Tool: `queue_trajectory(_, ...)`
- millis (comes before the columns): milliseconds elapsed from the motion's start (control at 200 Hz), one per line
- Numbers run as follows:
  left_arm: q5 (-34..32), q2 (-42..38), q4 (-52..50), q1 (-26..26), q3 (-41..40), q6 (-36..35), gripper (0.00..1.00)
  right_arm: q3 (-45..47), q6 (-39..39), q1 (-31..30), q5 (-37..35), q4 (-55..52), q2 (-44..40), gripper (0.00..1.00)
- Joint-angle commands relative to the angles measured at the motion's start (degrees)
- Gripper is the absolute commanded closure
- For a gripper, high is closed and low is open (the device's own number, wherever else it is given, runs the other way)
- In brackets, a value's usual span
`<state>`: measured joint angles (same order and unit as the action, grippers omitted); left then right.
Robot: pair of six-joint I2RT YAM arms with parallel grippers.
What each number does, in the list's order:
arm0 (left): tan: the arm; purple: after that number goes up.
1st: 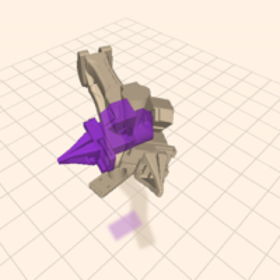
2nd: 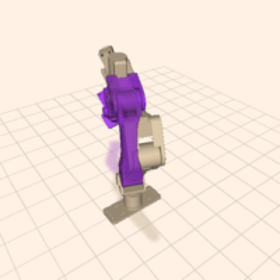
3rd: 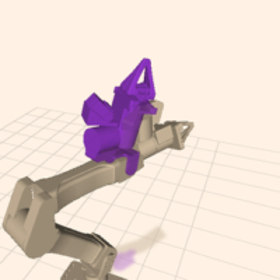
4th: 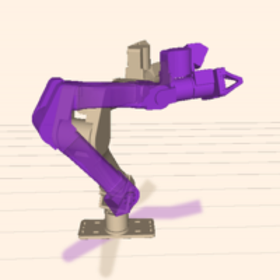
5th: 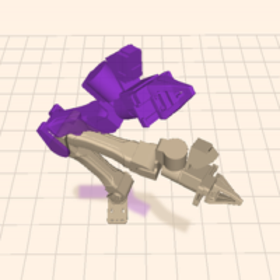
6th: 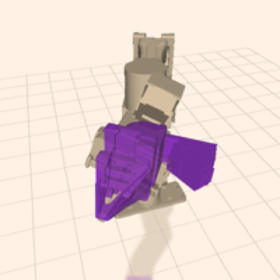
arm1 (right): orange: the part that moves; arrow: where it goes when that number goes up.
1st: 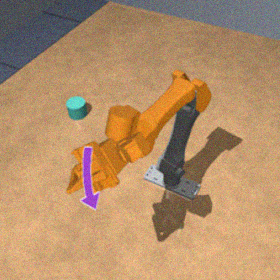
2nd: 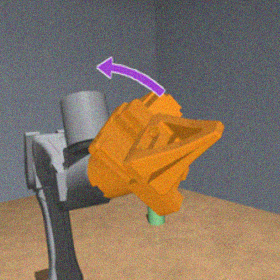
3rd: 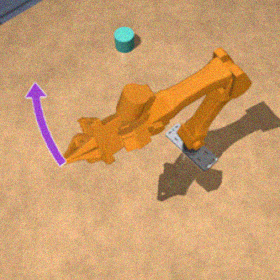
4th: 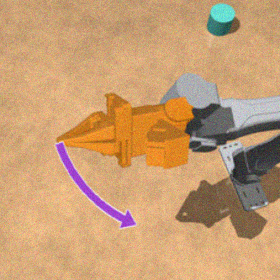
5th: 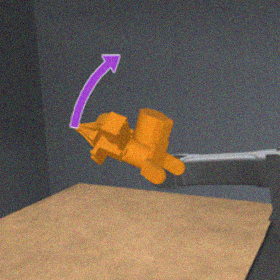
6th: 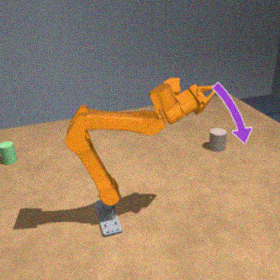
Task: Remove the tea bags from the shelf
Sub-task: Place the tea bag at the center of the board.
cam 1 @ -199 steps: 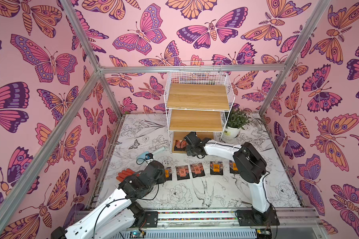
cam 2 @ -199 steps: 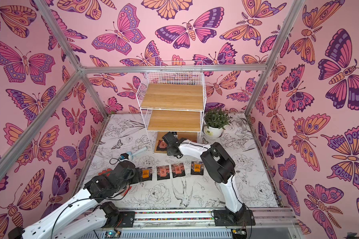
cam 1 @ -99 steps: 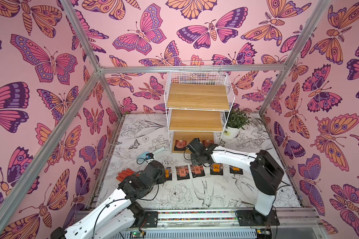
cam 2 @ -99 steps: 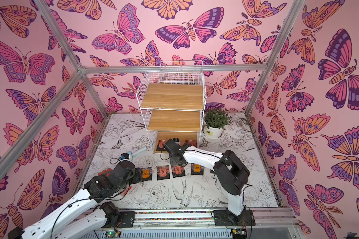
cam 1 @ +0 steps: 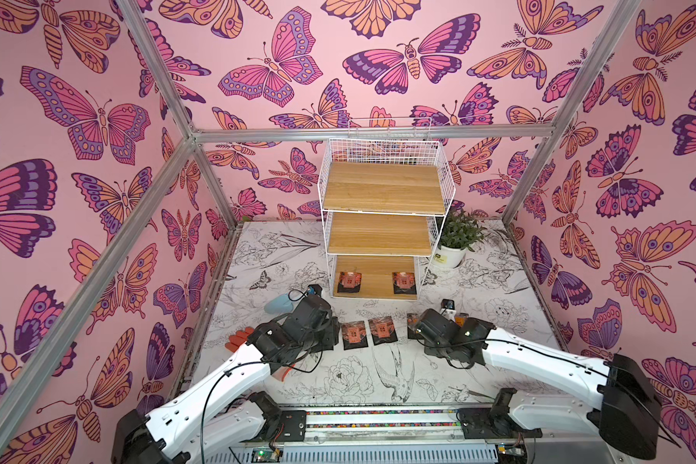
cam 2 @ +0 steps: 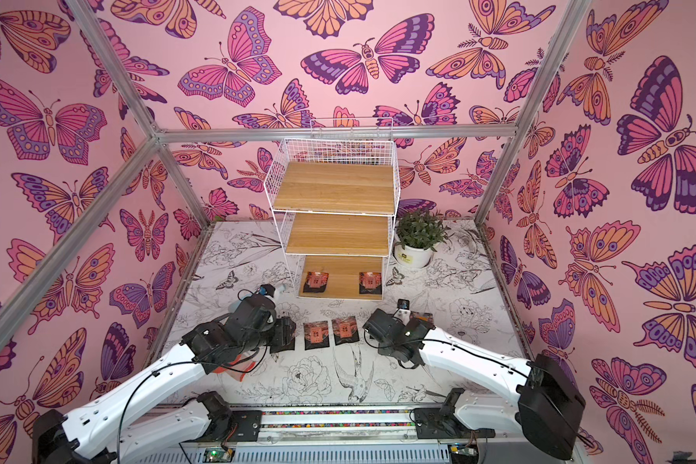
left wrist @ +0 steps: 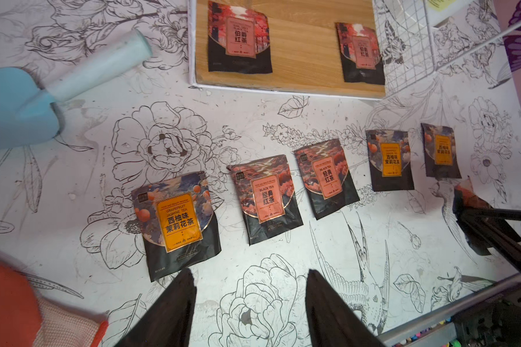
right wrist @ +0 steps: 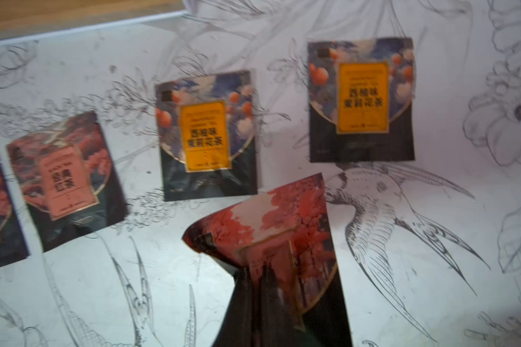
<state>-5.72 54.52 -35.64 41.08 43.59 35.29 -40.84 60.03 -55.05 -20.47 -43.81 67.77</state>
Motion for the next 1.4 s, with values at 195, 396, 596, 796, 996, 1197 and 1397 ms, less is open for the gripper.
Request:
queue_trajectory(195,2.1,-2.0,3.2,-0.5,-2.2,-1.0,0.37,4.2,1.4,6.1,-0.8,-3.7,-4.1,1.0)
queue_trajectory(396,2.1,-1.4,4.3,-0.5,-3.3,-0.2,0.37,9.1,-0.1,10.7,3.9,0.0,-5.5,1.0)
queue_trajectory(596,1.7,-0.4,4.6,-0.5,-3.1,0.1,0.37,9.5,0.9,11.4,5.3,0.8,-3.6,1.0)
queue_trajectory(796,1.0,-0.7,4.4,-0.5,-3.0,0.1,0.37,7.2,1.6,11.7,5.5,-1.6,-0.4,0.75)
queue_trajectory(996,1.1,-0.2,4.3,-0.6,-2.8,0.0,0.37,5.3,1.6,11.7,5.2,-4.4,-3.3,0.51)
queue_trajectory(1197,1.4,2.4,4.9,-0.6,-1.1,-0.5,0.36,2.6,0.5,11.7,3.9,-6.5,-5.4,0.54)
queue_trajectory(1397,4.8,9.3,9.7,0.0,0.9,-1.3,0.26,0.4,-0.9,11.8,0.0,-6.5,-6.8,0.37)
